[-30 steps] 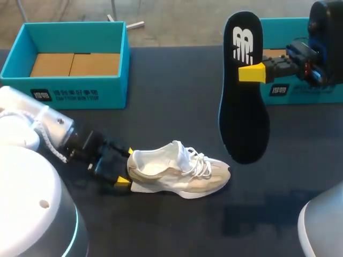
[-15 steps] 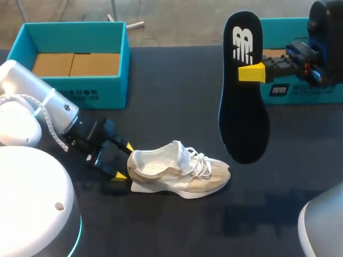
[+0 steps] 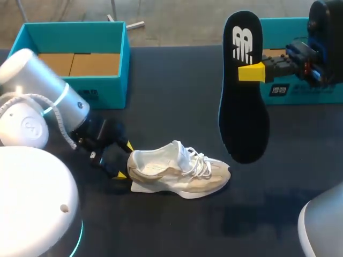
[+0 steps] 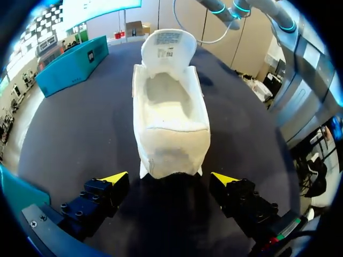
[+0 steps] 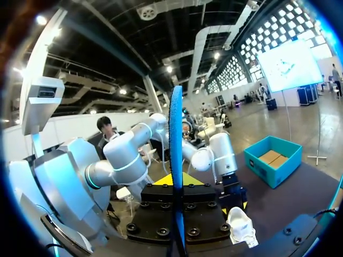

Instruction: Take the shoe out of the shoebox, open the shoe tongue, remove and reinsert the insole, then place the shoe into the shoebox

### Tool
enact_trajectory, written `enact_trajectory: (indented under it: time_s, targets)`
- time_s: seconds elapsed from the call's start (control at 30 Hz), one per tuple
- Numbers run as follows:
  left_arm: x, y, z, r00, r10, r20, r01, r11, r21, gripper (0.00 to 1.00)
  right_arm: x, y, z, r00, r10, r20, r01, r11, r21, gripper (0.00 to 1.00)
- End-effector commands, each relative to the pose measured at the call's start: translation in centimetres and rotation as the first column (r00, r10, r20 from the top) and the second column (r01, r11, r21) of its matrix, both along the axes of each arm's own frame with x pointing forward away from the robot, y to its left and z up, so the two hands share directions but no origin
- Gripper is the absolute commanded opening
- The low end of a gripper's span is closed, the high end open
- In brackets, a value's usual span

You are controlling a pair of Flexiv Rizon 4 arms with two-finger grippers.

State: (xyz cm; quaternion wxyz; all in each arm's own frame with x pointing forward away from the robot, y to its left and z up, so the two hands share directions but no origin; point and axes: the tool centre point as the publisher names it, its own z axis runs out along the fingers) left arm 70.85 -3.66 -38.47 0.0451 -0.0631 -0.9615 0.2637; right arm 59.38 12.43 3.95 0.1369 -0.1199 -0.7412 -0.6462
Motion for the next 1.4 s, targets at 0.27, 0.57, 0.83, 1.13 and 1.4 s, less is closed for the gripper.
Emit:
enact_trajectory:
  time_s: [0.27,0.57,0.83,1.13,1.4]
  targets:
    - [-0.9,0.3,1.1,1.000,-0.013,0.006,0.011,0.946,0.323,1.00,0.3,0.3,0.0,1.000,0.003,-0.001,-0.003,1.000,-0.002,0.00]
    - [-1.0,-0.2,2.2,0.997,0.000,0.076,-0.030,0.919,0.393,1.00,0.3,0.3,0.0,1.000,0.003,-0.001,-0.003,1.000,-0.002,0.00]
    - [-0.7,-0.5,2.5,0.994,0.021,0.109,-0.066,0.899,0.434,1.00,0.3,0.3,0.0,1.000,0.003,-0.001,-0.003,1.000,-0.002,0.00]
    - [-0.8,-0.8,2.6,0.994,0.013,0.110,-0.060,0.899,0.433,1.00,0.3,0.3,0.0,1.000,0.003,-0.001,-0.003,1.000,-0.002,0.00]
    - [-0.3,-1.7,4.7,0.987,-0.003,0.162,-0.063,0.914,0.401,1.00,0.3,0.3,0.0,1.000,0.003,-0.001,-0.003,1.000,-0.002,0.00]
